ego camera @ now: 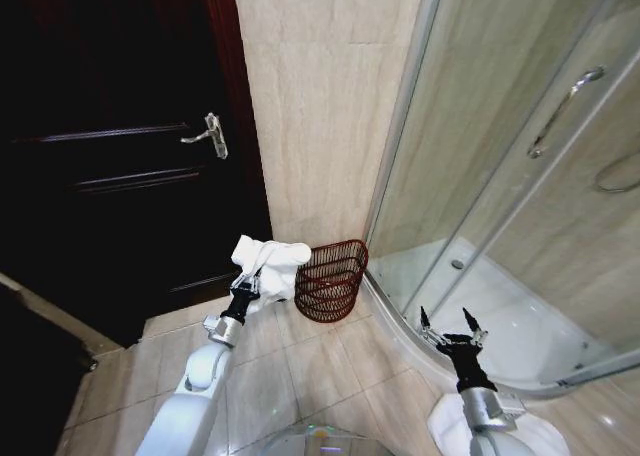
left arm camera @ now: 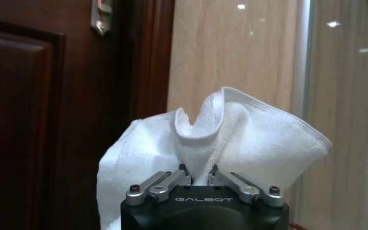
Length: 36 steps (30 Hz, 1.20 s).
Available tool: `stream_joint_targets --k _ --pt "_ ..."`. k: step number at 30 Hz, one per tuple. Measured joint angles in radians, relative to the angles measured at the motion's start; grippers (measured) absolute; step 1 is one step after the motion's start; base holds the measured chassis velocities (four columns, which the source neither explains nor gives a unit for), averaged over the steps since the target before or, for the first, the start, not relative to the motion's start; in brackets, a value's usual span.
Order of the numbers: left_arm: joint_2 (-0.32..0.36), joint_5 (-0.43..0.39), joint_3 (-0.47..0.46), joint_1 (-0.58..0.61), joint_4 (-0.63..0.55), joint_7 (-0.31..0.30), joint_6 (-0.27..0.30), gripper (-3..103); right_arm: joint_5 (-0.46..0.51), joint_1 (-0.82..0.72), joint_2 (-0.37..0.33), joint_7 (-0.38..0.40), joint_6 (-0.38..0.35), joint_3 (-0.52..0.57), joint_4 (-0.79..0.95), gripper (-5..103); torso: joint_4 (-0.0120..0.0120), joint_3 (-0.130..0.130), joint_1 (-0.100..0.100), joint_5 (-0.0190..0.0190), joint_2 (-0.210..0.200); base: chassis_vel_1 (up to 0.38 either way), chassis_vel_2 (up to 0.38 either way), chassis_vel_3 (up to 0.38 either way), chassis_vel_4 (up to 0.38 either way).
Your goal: Discard the used towel into the hamper.
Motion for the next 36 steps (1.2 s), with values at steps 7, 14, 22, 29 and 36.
stream_joint_targets --k 7,14,22,29,36 --pt "0.024 -0.01 0.102 -0.122 0.069 0.079 0.027 9 0.003 0.005 0.001 0.008 0.003 0.017 -0.016 100 0.0001 0.001 0.0 0.0002 0.002 0.034 -0.032 -0.027 0.032" --pt "0.033 -0.05 0.287 -0.371 0.213 0.048 0.083 9 -0.004 0.002 0.0 0.012 -0.008 0.035 -0.017 100 -0.0002 0.002 0.001 0.0002 0.002 0.0 0.0 0.0 0.0" --pt "-0.036 -0.075 0.484 -0.649 0.45 0.002 0.092 9 -0.034 0.024 0.0 0.021 -0.01 0.044 -0.024 100 -0.0002 0.002 0.001 0.0003 0.003 0.0 0.0 0.0 0.0" --pt "-0.148 0.011 0.515 -0.817 0.711 -0.037 0.058 9 -0.04 0.022 0.0 0.031 -0.018 0.05 -0.002 100 -0.0003 0.002 0.001 0.0005 0.003 0.0 0.0 0.0 0.0" --pt "-0.167 0.091 0.499 -0.824 0.791 -0.077 0.117 9 -0.02 0.029 0.0 0.041 -0.042 0.061 0.012 100 0.0 0.002 0.002 0.0003 0.004 0.0 0.0 0.0 0.0"
